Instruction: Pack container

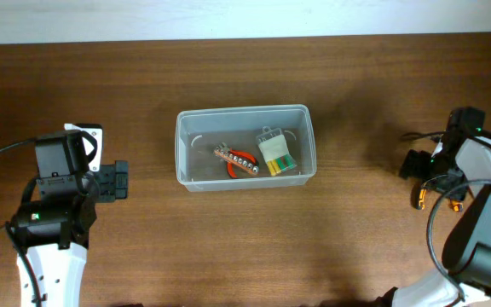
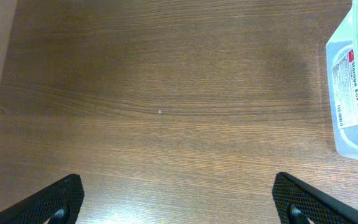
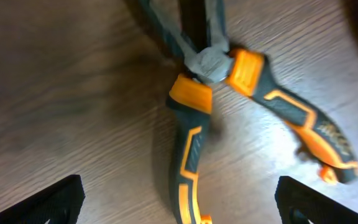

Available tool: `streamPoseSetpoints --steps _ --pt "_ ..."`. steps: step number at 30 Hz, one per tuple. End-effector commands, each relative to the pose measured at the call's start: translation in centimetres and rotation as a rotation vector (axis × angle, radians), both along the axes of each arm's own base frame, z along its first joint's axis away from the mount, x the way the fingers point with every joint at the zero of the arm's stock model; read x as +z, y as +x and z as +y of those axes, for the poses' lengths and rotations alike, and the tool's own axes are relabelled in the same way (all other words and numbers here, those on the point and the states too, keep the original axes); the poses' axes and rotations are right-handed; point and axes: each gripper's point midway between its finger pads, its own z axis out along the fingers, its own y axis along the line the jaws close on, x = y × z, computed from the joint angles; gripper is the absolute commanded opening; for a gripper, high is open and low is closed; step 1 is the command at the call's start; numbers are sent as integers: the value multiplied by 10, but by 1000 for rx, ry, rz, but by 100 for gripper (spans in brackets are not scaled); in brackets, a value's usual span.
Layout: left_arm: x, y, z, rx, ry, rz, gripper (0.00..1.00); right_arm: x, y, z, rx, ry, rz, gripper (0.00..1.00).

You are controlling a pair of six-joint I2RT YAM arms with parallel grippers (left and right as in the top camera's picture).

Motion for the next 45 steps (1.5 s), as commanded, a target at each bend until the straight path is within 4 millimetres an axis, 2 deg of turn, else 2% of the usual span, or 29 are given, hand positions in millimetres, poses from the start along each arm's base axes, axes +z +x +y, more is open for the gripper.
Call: streamPoseSetpoints --steps 1,8,17,31,40,41,44,45 --pt "7 2 3 16 2 -19 99 -8 -2 2 -8 14 15 99" --pt "7 3 3 16 3 -20 99 -9 3 0 -9 6 -1 99" --pt "7 2 3 16 2 -18 99 -27 1 1 -8 21 32 99" --pt "7 2 3 16 2 -19 99 -27 11 -4 -6 3 -6 99" --pt "7 2 3 16 2 -18 99 -27 8 -3 -11 5 4 100" --pt "7 2 3 16 2 -18 99 -27 8 -4 -11 5 5 97" --pt "6 2 2 13 -3 -19 99 -27 8 -4 -25 4 4 78" --pt "6 3 2 12 -4 -19 99 -26 8 -5 -44 1 1 75"
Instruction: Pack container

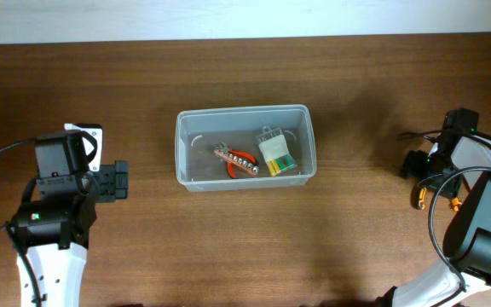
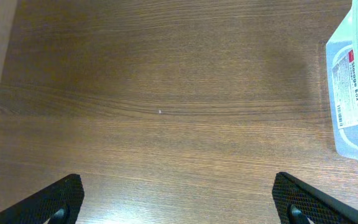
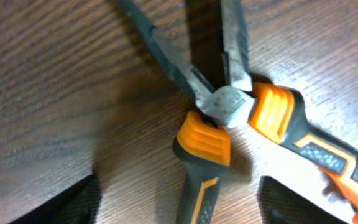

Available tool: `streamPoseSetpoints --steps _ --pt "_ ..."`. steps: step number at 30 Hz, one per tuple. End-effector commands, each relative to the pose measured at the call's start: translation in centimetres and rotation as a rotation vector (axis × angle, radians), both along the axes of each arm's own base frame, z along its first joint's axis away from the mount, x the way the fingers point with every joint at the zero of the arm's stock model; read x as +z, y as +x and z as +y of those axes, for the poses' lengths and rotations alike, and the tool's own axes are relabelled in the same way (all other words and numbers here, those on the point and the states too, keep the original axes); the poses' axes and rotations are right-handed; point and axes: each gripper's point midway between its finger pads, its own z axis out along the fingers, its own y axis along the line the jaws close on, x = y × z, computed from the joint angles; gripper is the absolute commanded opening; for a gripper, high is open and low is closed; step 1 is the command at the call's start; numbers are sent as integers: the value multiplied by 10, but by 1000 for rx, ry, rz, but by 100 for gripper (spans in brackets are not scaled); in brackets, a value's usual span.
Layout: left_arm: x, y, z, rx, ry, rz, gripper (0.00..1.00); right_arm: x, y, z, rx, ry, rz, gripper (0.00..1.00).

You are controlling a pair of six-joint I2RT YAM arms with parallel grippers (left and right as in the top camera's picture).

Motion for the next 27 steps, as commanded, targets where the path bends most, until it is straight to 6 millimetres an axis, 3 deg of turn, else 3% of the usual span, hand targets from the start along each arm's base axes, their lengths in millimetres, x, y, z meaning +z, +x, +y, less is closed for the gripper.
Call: streamPoseSetpoints --steps 1,3,6,15,19,23,27 --pt "6 3 2 12 -4 -19 99 -7 -5 -1 -56 3 17 74" --pt "6 3 2 12 -4 -19 99 -7 -6 -4 -100 6 12 74" --pt "6 3 2 12 -4 -19 99 -7 -8 -8 -121 13 9 66" --pt "6 3 2 12 -4 -19 99 -7 -13 -12 -126 17 19 34" --pt "6 3 2 12 -4 -19 99 -7 -13 -12 -125 16 19 30" --pt "6 3 2 12 -4 -19 99 -7 -13 -12 -126 17 20 19" --pt "6 3 2 12 -4 -19 99 -7 -14 -11 -126 18 22 18"
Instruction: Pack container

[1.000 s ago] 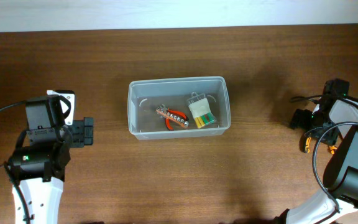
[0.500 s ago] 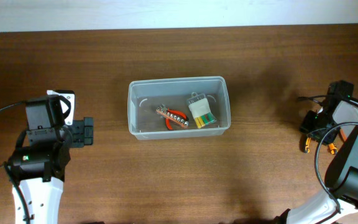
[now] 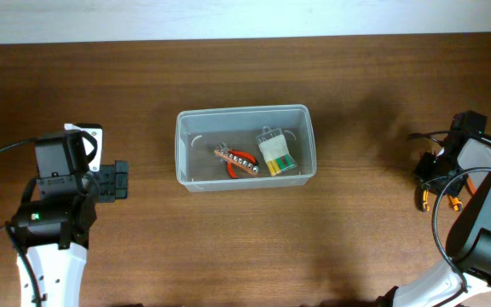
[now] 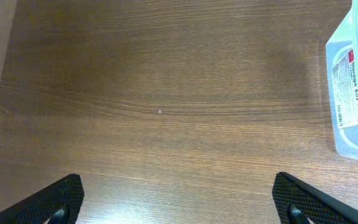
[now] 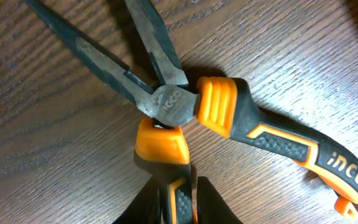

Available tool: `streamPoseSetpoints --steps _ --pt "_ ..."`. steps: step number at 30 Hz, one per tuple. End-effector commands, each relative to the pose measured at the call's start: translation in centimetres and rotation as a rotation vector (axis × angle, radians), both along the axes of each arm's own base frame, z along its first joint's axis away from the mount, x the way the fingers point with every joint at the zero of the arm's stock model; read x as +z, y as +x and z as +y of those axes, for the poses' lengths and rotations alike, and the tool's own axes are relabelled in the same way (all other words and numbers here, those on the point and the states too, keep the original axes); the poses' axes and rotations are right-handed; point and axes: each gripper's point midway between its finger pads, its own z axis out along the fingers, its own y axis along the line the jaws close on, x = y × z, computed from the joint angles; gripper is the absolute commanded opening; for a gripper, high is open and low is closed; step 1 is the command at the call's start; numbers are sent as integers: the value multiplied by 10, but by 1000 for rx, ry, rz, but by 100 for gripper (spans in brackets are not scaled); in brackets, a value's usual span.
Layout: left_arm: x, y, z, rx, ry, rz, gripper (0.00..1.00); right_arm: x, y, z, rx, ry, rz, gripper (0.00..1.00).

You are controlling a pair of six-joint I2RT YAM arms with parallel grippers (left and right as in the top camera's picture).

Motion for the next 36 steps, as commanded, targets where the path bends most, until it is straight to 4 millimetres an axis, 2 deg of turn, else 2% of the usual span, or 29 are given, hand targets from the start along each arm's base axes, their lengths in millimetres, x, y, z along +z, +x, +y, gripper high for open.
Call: streamPoseSetpoints --steps 1,6,11,17,21,24,28,31,36 --pt "6 3 2 12 -4 -19 99 -6 -6 1 -10 12 25 16" --pt "6 3 2 12 -3 -19 99 4 0 -2 -9 9 21 13" --pt "6 3 2 12 -3 -19 99 29 16 -10 -8 -3 -3 12" --pt "6 3 2 12 -3 -19 99 79 41 -20 -3 -29 -56 9" --pt "6 3 2 12 -3 -19 99 127 63 -15 34 -50 -111 9" --pt "6 3 2 12 -3 -19 99 161 81 6 135 -42 -160 10" --pt "6 3 2 12 -3 -19 99 205 101 48 250 -54 -219 11" --pt "6 3 2 12 -3 -19 99 231 114 92 387 -64 -262 13" --pt "6 2 2 12 -4 -16 99 252 122 172 637 -65 -302 15"
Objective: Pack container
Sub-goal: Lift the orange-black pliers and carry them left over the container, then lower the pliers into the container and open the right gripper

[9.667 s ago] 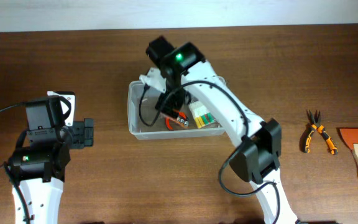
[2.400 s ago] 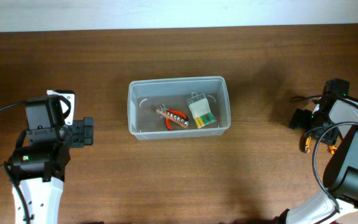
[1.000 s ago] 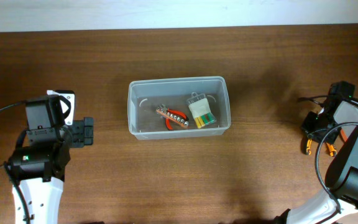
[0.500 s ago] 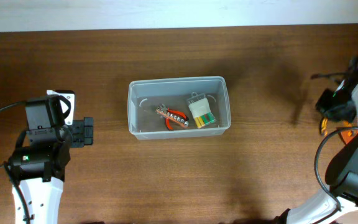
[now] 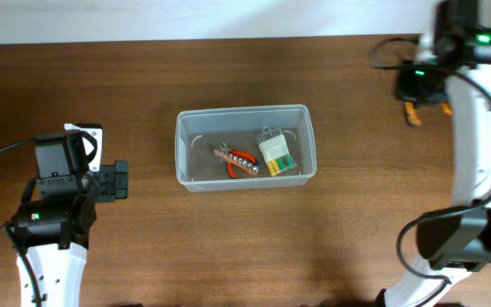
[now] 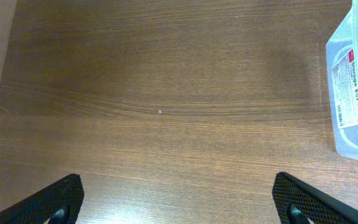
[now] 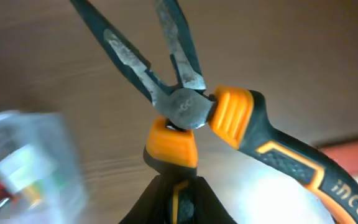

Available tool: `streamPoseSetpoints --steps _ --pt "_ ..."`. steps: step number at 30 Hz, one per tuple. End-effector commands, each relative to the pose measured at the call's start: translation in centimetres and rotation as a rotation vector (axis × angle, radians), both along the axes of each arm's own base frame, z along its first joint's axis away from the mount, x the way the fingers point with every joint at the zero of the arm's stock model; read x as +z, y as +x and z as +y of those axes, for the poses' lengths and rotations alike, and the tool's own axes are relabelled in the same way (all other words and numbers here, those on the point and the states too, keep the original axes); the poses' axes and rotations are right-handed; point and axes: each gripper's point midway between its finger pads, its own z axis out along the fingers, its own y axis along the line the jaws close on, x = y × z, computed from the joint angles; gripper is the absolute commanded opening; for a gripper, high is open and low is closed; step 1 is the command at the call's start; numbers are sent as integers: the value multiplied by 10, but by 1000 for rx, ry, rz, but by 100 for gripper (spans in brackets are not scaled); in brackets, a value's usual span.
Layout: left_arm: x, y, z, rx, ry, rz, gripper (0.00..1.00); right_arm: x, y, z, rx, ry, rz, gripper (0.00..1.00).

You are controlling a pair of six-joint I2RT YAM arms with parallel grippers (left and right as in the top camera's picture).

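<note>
The clear plastic container [image 5: 245, 149] stands mid-table and holds a red-handled tool [image 5: 237, 161] and a small case with yellow and green parts [image 5: 278, 153]. My right gripper [image 7: 180, 194] is shut on one handle of the orange-and-black long-nose pliers [image 7: 191, 106], whose jaws are spread open. In the overhead view that right gripper [image 5: 418, 89] is raised near the table's far right edge, with the pliers' orange handle [image 5: 412, 112] showing below it. The container appears blurred at the lower left of the right wrist view. My left gripper [image 6: 179, 205] is open over bare wood, left of the container [image 6: 353, 81].
The brown wooden table [image 5: 228, 247] ends at a pale strip along its far edge. My left arm [image 5: 54, 213] sits at the near left. The right arm's white link [image 5: 476, 128] runs down the right side.
My right gripper, then shut on the pliers' handle with the pliers on the table at the right, now holds them lifted and farther back, a little nearer the container. The left arm has not moved.
My right gripper stood open over the pliers lying at the table's right edge. It was then lower around them, then shut on one handle. Now the pliers are off the table at the far right. The left gripper stayed open and still throughout.
</note>
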Motion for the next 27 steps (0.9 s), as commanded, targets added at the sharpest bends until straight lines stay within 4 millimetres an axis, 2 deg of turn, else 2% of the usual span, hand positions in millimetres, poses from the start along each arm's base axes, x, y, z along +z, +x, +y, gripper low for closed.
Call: streamPoseSetpoints --steps 1,7,11,15,18,20,26,27 --pt "6 2 2 12 -4 -16 99 16 4 56 199 -19 -41 15" --pt "6 2 2 12 -4 -16 99 18 -9 156 473 -29 -59 16" --pt "6 2 2 12 -4 -16 99 20 -19 209 596 -22 -95 17" --pt "6 2 2 12 -4 -16 99 17 -26 251 685 -12 -128 19" --pt "5 1 2 12 -5 -11 99 11 -28 268 716 -9 -127 19" --pt "4 0 1 12 -5 -4 99 8 -28 272 716 -5 -124 20" --pt "2 -3 1 12 -7 10 99 8 -21 269 690 1 -136 21" --pt "2 -3 1 12 -7 10 99 8 -20 267 675 2 -137 24"
